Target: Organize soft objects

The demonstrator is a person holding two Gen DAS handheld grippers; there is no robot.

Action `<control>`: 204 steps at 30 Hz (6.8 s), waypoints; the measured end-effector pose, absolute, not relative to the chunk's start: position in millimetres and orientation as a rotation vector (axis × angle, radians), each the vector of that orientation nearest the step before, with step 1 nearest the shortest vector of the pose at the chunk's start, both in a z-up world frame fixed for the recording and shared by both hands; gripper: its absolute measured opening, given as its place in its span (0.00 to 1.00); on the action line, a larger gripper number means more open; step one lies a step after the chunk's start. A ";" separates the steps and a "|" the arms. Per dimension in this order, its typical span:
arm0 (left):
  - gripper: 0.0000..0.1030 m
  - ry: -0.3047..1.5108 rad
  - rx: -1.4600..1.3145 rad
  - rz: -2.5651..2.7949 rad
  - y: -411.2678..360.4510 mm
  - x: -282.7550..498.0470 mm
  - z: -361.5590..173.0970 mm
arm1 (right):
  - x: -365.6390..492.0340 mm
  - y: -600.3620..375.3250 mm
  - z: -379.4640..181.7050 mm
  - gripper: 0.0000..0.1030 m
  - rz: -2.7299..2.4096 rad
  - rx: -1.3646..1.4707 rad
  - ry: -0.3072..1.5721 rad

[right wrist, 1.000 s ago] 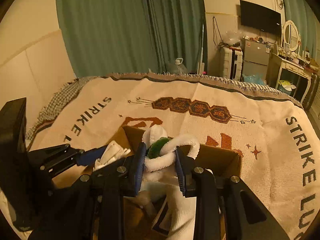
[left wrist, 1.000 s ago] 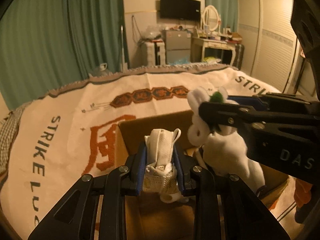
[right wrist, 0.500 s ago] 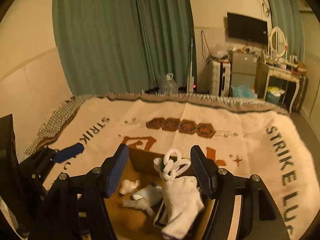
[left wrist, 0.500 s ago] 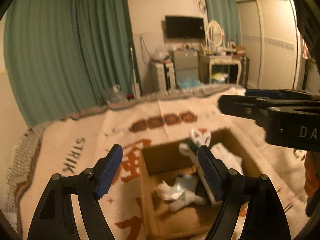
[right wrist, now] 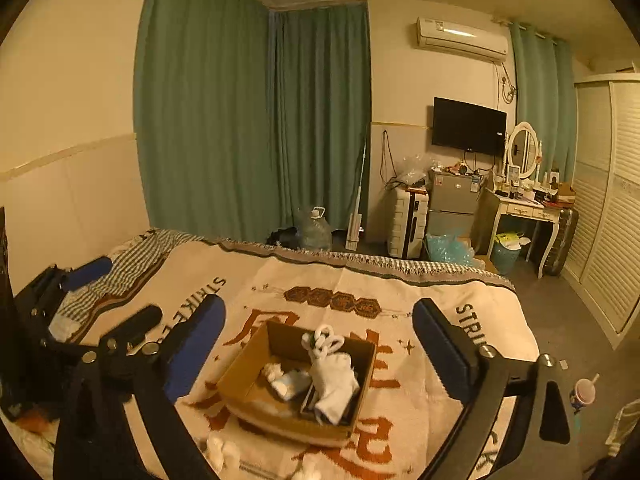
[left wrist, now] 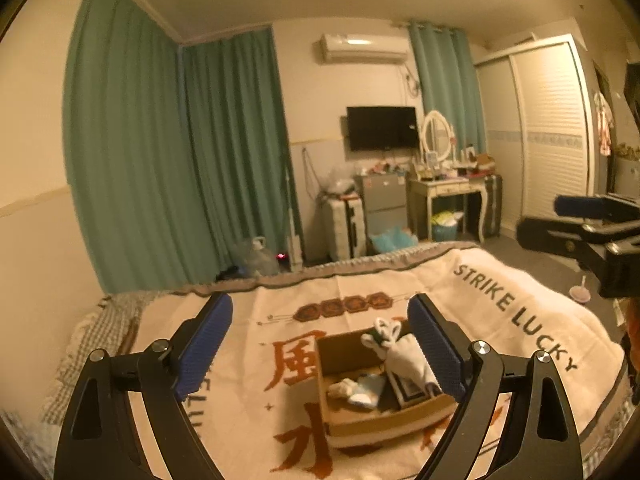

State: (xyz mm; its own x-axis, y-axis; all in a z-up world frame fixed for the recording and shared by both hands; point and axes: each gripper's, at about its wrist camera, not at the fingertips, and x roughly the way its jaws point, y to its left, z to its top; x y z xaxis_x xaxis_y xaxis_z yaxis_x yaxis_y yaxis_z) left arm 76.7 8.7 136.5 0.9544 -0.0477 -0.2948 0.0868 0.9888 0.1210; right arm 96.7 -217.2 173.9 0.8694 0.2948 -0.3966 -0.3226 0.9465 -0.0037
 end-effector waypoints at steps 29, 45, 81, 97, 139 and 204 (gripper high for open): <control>0.86 0.804 0.028 -0.086 2.0 100.1 -142.5 | 120.5 -215.4 -147.8 0.71 0.282 -0.033 0.898; 0.29 0.882 0.009 -0.165 -11.8 87.3 -152.6 | 98.9 -208.0 -146.8 0.26 0.349 -0.033 0.882; 0.27 0.592 0.087 -0.243 -29.3 139.0 0.7 | 125.3 -205.6 24.0 0.26 0.432 -0.054 0.568; 0.49 0.674 0.080 -0.210 -22.4 233.6 -46.3 | 218.7 -191.2 -15.4 0.26 0.451 -0.047 0.657; 0.92 0.109 0.043 -0.009 2.2 14.7 114.2 | 11.8 -246.2 120.6 1.00 0.287 -0.023 0.225; 0.92 0.300 0.036 -0.001 5.3 42.4 40.9 | 50.5 -247.1 35.8 1.00 0.210 0.012 0.332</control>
State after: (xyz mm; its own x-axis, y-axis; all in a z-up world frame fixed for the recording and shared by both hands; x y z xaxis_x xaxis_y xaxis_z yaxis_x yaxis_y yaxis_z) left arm 42.4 5.3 40.9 0.9554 0.0041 -0.2953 0.0068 0.9993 0.0357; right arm 50.5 -247.1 35.8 0.9236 0.2071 -0.3225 -0.2031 0.9781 0.0462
